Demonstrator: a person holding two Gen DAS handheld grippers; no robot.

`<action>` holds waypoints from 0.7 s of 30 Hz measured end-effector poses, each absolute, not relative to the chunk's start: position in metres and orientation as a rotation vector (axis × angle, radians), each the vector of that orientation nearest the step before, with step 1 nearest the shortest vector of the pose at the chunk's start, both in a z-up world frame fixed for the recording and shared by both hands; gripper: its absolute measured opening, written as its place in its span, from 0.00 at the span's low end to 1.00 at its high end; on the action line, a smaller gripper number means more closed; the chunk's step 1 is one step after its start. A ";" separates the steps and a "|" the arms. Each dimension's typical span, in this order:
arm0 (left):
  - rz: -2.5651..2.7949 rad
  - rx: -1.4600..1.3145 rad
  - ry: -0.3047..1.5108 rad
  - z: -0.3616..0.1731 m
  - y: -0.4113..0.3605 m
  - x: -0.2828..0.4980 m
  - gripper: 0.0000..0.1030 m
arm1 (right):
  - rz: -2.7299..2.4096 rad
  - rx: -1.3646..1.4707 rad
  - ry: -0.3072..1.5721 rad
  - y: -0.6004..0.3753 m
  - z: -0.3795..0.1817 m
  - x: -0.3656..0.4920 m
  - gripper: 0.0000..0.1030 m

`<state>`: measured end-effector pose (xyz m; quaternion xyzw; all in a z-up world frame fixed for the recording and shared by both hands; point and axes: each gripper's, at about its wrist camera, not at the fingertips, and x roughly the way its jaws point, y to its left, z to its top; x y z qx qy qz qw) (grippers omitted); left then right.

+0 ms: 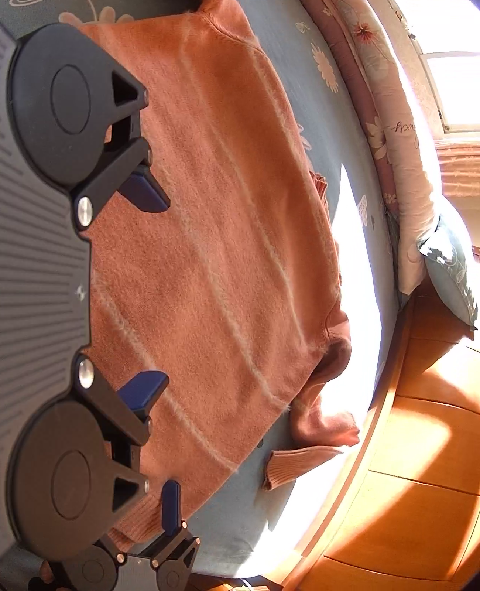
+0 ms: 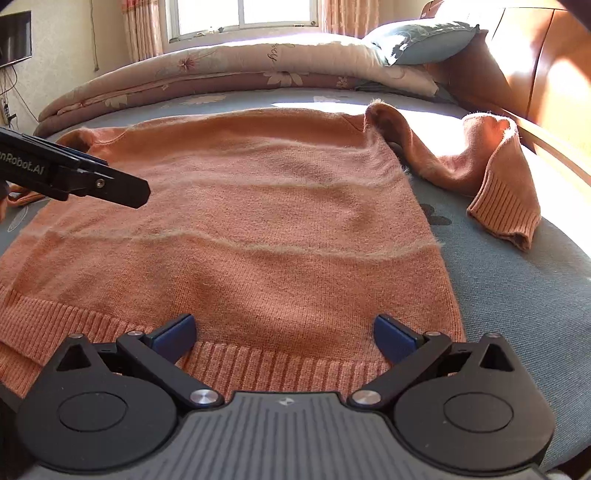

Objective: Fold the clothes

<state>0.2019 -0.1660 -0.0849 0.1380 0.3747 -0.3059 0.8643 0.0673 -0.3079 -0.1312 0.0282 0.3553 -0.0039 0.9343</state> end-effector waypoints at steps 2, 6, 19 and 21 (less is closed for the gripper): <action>-0.626 0.331 0.823 -0.099 -0.177 0.206 0.89 | 0.001 0.059 0.715 -0.309 -0.132 0.065 1.00; -0.597 0.309 0.881 -0.112 -0.169 0.203 0.90 | 0.027 0.044 0.678 -0.311 -0.135 0.056 1.00; -0.517 0.345 0.823 -0.094 -0.159 0.194 0.90 | 0.085 0.053 0.553 -0.317 -0.143 0.040 1.00; -0.473 0.342 0.879 -0.107 -0.162 0.201 0.90 | 0.082 0.056 0.551 -0.317 -0.143 0.040 1.00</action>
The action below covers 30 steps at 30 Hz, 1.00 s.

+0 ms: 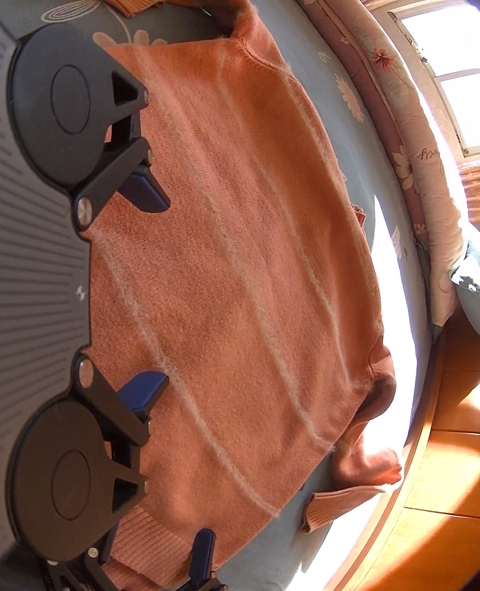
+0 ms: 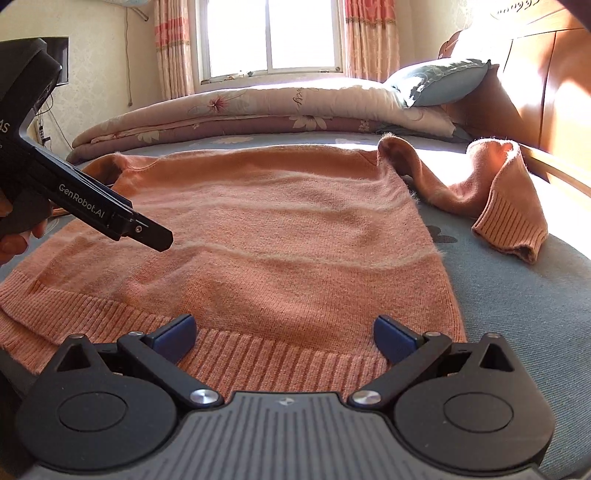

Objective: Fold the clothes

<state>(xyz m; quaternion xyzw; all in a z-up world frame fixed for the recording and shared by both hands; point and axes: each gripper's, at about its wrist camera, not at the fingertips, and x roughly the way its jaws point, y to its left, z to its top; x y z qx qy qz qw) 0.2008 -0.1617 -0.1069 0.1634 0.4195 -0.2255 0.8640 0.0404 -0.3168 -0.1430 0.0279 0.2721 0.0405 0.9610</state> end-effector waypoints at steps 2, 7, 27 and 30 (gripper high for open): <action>-0.458 0.303 0.884 -0.112 -0.154 0.196 0.91 | 0.081 0.062 0.551 -0.317 -0.143 0.040 1.00; -0.434 0.235 0.885 -0.114 -0.127 0.168 0.91 | 0.081 0.092 0.544 -0.320 -0.143 0.039 1.00; -0.582 0.193 0.857 -0.106 -0.117 0.095 0.92 | 0.063 0.074 0.510 -0.316 -0.147 0.038 1.00; -0.517 0.177 0.778 -0.091 -0.100 0.109 0.92 | 0.062 0.071 0.509 -0.315 -0.147 0.038 1.00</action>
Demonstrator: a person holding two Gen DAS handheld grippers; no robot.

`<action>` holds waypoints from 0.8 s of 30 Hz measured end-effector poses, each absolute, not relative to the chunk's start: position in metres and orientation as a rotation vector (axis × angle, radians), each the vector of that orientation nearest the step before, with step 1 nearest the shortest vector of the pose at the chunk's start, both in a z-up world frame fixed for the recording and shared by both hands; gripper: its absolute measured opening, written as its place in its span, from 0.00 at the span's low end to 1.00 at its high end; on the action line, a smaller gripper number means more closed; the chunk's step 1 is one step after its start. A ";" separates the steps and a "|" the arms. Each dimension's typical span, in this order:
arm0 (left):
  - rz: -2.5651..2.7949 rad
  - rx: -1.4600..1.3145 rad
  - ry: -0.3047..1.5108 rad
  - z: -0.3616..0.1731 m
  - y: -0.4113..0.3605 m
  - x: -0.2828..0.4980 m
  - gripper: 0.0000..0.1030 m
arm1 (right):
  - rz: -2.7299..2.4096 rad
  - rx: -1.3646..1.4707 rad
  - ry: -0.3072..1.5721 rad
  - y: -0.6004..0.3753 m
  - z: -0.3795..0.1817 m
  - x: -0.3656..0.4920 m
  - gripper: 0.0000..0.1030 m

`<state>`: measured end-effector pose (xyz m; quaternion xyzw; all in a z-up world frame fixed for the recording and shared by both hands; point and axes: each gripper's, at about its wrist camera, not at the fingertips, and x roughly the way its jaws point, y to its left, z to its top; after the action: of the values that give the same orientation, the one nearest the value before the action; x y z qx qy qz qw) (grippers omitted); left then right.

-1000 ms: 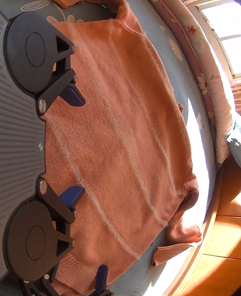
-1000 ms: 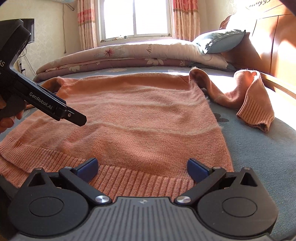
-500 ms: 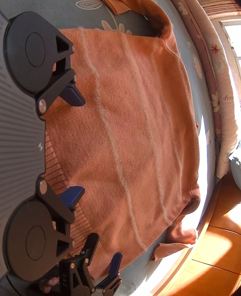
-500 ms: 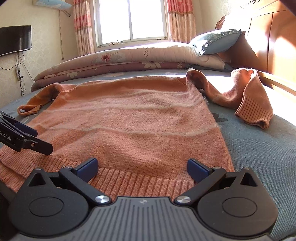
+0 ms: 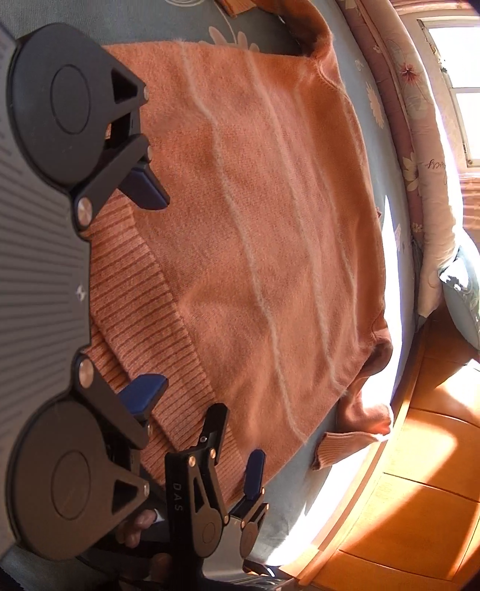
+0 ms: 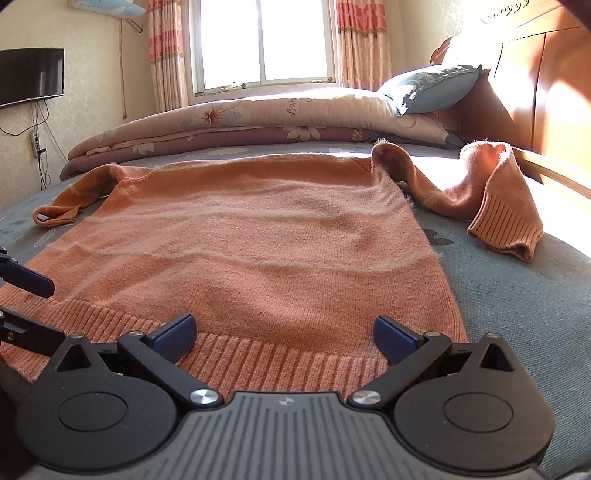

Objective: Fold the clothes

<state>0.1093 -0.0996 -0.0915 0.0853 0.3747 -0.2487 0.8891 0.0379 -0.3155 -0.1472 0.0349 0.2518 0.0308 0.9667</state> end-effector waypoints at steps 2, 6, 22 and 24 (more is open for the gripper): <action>-0.453 0.096 0.780 -0.090 -0.084 0.133 0.92 | 0.062 0.069 0.509 -0.316 -0.148 0.038 1.00; -0.404 -0.093 0.831 -0.107 -0.058 0.161 0.92 | 0.060 0.062 0.509 -0.314 -0.148 0.037 1.00; -0.308 -0.323 0.871 -0.106 0.015 0.173 0.92 | 0.050 0.046 0.508 -0.311 -0.148 0.037 1.00; -0.286 -0.346 0.870 -0.111 0.016 0.175 0.92 | 0.050 0.045 0.508 -0.310 -0.148 0.037 1.00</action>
<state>0.1748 0.0157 -0.1113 -0.1664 0.4177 -0.1375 0.8826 0.0372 -0.3104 -0.1484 0.0223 0.2513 0.0248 0.9673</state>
